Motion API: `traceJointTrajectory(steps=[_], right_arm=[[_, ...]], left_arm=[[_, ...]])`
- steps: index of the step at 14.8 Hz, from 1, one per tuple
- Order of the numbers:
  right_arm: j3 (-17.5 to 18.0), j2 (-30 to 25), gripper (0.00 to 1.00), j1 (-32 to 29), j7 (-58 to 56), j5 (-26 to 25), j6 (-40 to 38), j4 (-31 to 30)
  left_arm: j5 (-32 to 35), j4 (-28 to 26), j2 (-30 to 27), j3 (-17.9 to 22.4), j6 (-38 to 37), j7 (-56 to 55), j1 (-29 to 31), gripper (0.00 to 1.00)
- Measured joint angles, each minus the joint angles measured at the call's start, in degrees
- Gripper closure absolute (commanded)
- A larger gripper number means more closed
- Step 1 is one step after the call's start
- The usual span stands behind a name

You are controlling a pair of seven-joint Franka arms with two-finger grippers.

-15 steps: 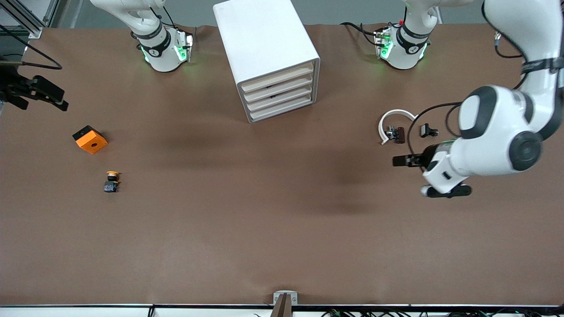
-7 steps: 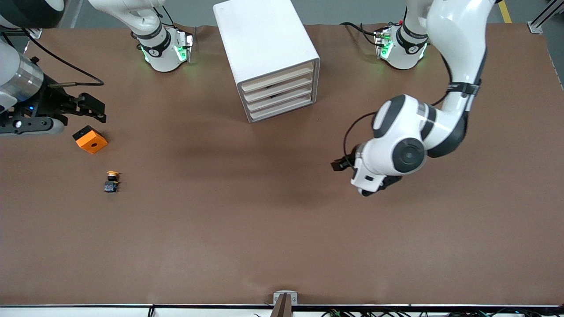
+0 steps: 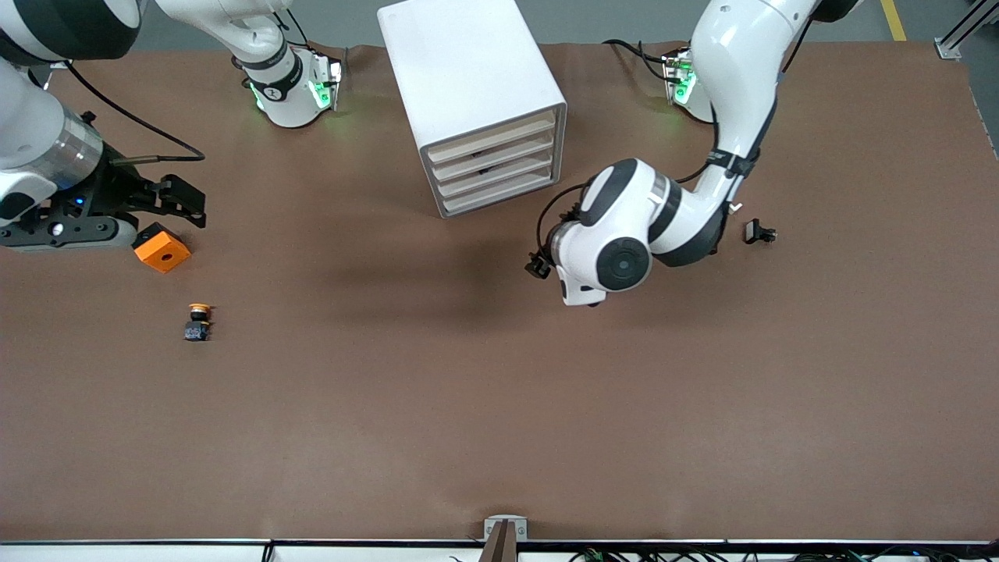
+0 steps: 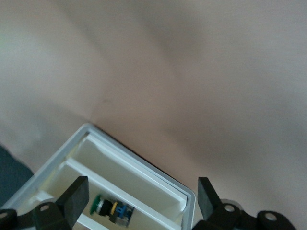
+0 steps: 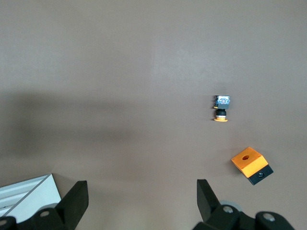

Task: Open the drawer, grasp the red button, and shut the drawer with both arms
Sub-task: 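Move the left gripper toward the white cabinet's drawer handle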

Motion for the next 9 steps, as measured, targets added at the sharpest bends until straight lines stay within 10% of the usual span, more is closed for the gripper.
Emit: traceJointTrajectory(steps=[9], right_arm=[[0.12,0.84,0.00,7.05,9.74,0.03,-0.09,0.07]], left_arm=[[-9.77,-0.04,3.11,0.36,-12.91,-27.39,-2.73,0.00]])
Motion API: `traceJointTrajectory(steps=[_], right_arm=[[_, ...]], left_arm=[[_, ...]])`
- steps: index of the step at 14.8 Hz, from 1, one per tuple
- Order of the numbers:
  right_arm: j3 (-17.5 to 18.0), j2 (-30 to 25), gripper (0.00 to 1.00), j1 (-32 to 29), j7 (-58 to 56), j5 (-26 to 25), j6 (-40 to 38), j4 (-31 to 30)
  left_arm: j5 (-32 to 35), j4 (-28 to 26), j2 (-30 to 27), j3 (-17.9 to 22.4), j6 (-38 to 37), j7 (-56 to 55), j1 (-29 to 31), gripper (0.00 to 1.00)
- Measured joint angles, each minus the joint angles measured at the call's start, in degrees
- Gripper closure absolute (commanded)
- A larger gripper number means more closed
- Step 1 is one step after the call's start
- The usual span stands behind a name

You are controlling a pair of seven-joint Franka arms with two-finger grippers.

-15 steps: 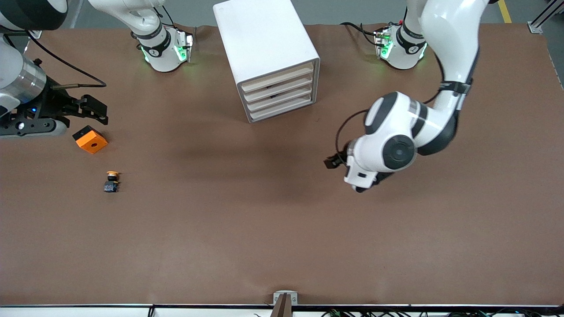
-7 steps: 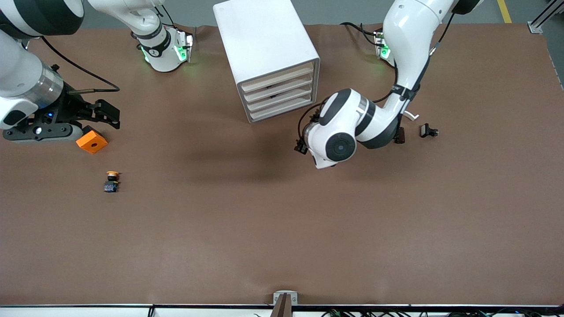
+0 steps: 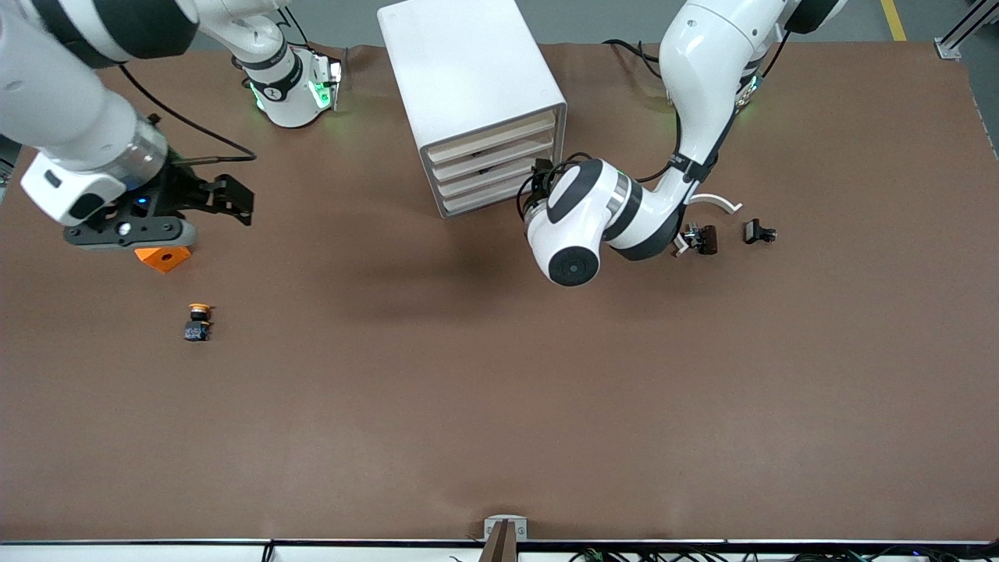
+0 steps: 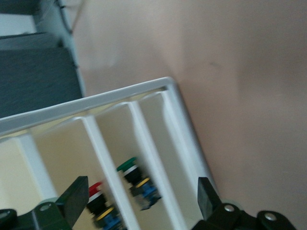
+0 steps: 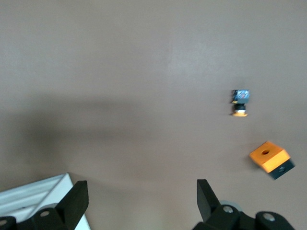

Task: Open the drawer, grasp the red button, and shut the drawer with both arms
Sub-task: 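Move the left gripper toward the white cabinet's drawer handle, then pull the drawer open with the left gripper while the right gripper approaches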

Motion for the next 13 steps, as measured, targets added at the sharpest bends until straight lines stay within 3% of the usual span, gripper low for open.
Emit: traceJointTrajectory(steps=[5,9,13], right_arm=[[0.21,0.00,0.00,6.25,7.81,0.22,-0.99,0.26],[0.16,0.00,0.00,6.78,8.66,5.90,-1.11,0.41],[0.22,0.02,0.00,9.86,16.09,6.45,-0.93,0.52]], left_arm=[[-8.22,-0.08,5.42,0.26,-1.81,-0.12,0.82,0.00],[-14.45,0.29,8.12,0.58,-1.74,-0.27,1.85,0.00],[-17.63,0.74,8.19,0.48,-1.90,-4.25,2.19,0.28]])
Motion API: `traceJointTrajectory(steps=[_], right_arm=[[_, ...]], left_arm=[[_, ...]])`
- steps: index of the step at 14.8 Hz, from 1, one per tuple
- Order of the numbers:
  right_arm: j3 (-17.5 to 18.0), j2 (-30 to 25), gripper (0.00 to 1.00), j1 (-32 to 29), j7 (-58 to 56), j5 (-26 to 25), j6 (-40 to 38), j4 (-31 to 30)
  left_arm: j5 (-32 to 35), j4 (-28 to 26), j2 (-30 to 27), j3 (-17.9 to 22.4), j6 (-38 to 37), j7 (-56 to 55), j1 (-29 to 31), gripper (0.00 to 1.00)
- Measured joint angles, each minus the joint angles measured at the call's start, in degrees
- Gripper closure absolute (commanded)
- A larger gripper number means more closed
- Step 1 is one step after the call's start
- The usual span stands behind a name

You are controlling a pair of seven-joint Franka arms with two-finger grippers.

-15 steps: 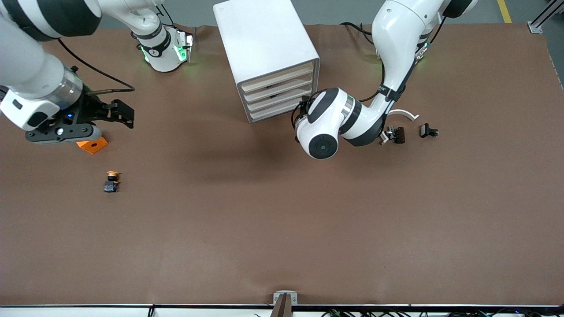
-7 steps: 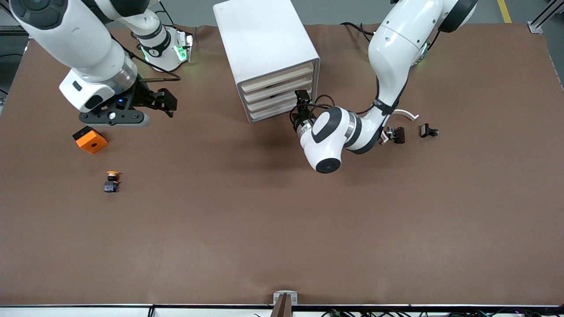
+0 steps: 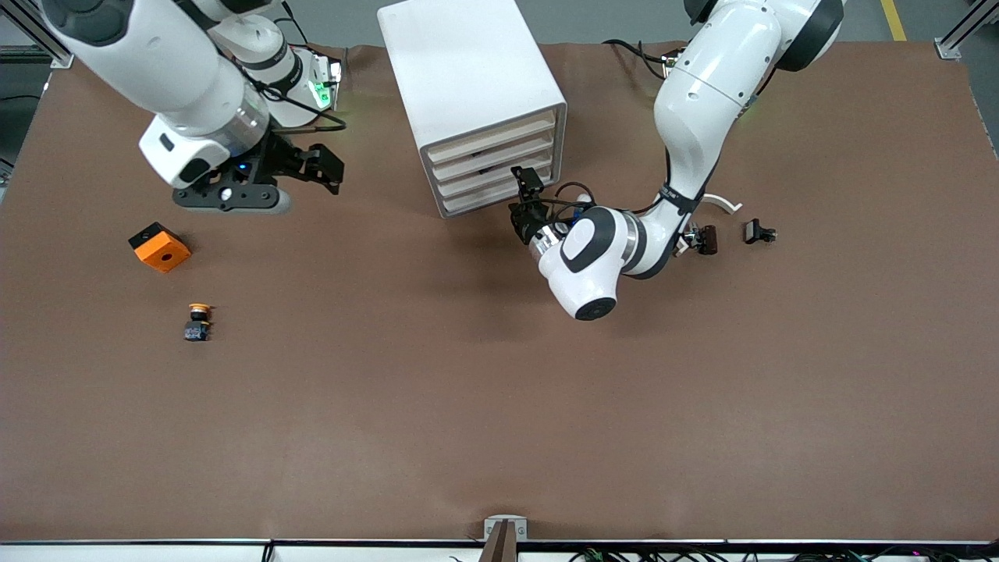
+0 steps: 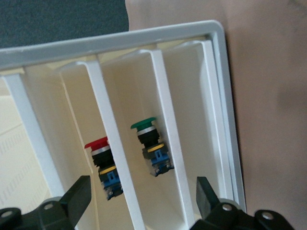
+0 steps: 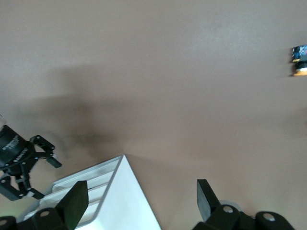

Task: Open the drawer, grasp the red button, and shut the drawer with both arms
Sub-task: 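Pull the drawer open with the left gripper while the right gripper approaches, then grasp the red button with the right gripper while the left gripper withdraws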

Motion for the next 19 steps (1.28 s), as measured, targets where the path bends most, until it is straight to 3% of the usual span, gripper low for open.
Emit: traceJointTrajectory(steps=[6,11,13,19], right_arm=[[0.02,1.11,0.00,6.37,9.52,0.00,2.57,0.35],[0.06,4.11,0.00,13.09,22.70,0.00,6.74,1.61],[0.06,5.74,0.00,15.12,28.62,0.00,6.94,3.45],[0.02,7.97,0.00,16.01,34.41,0.00,6.93,5.56]], left_arm=[[-0.93,-0.49,0.19,-0.52,-0.55,-4.91,-2.84,0.39],[-0.93,-0.77,0.81,-0.50,-3.18,-7.46,-4.69,0.86],[-0.92,-0.77,0.92,-0.35,-3.47,-7.50,-4.63,0.99],[-0.93,-0.31,0.95,0.39,-3.46,-8.52,-2.76,1.00]])
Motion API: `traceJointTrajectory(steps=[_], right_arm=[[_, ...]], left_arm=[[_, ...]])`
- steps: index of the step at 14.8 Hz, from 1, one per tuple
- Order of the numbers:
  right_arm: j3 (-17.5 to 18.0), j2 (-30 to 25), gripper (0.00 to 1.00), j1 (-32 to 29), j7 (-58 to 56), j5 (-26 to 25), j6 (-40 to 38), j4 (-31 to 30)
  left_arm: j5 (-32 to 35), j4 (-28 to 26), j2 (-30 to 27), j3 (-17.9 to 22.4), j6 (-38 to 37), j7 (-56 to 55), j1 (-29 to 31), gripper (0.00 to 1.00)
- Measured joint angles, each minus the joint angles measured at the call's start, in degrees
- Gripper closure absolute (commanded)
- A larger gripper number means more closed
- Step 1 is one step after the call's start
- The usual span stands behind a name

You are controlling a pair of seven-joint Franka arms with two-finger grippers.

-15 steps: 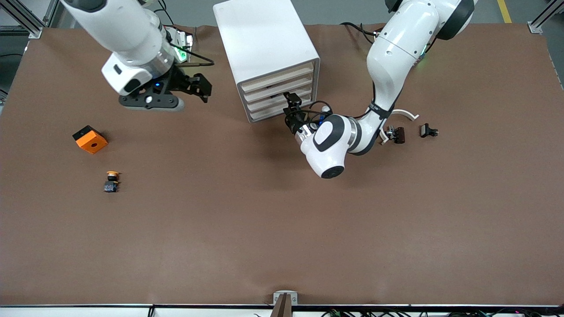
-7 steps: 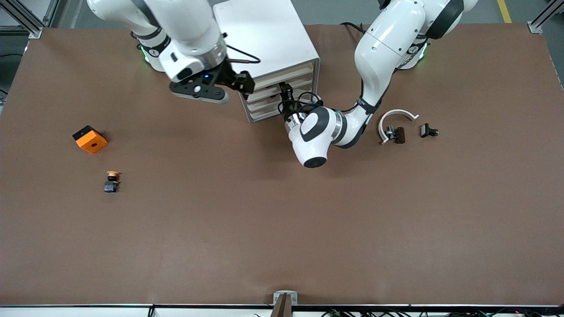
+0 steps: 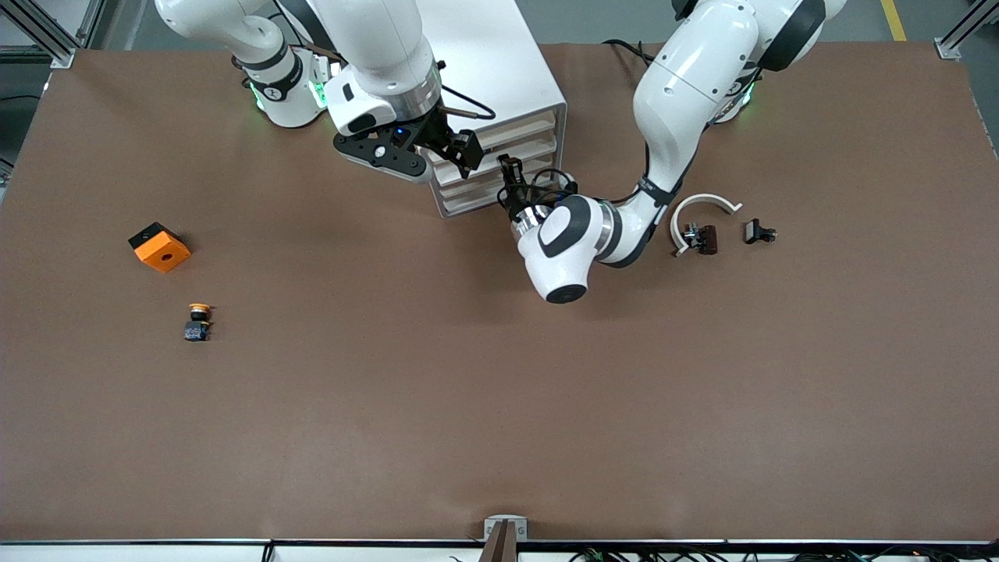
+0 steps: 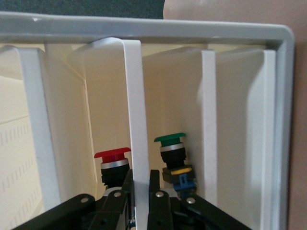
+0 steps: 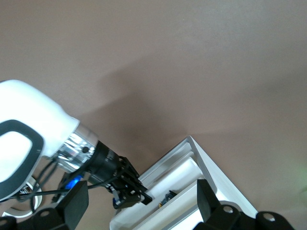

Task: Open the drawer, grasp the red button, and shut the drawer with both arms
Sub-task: 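Grasp the red button with the right gripper while the left gripper withdraws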

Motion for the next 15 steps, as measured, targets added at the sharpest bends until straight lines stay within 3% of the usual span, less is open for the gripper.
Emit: traceJointTrajectory(steps=[6,7,8,9,10,15], right_arm=[[0.00,0.94,0.00,1.03,7.21,0.00,-0.37,-0.01],[0.00,1.40,0.00,1.37,8.32,0.00,-0.41,-0.05],[0.00,1.91,0.00,1.62,9.71,0.00,-0.41,-0.11],[0.00,2.46,0.00,1.73,11.24,0.00,-0.41,-0.13],[-0.02,3.10,0.00,1.76,12.49,0.00,-0.40,-0.16],[-0.10,5.45,0.00,1.97,15.92,-0.01,2.26,-2.69]], left_arm=[[-0.01,2.80,0.00,2.74,0.52,0.78,3.62,1.00],[-0.01,3.27,0.01,3.06,0.83,0.97,3.69,0.96],[-0.01,3.58,0.01,3.21,1.29,1.24,3.75,0.78],[-0.01,3.73,0.01,3.32,1.75,1.79,3.81,0.52],[-0.02,3.88,0.01,3.48,2.41,2.92,3.87,0.01],[-0.02,7.56,-0.02,5.25,3.44,6.05,5.46,0.00]])
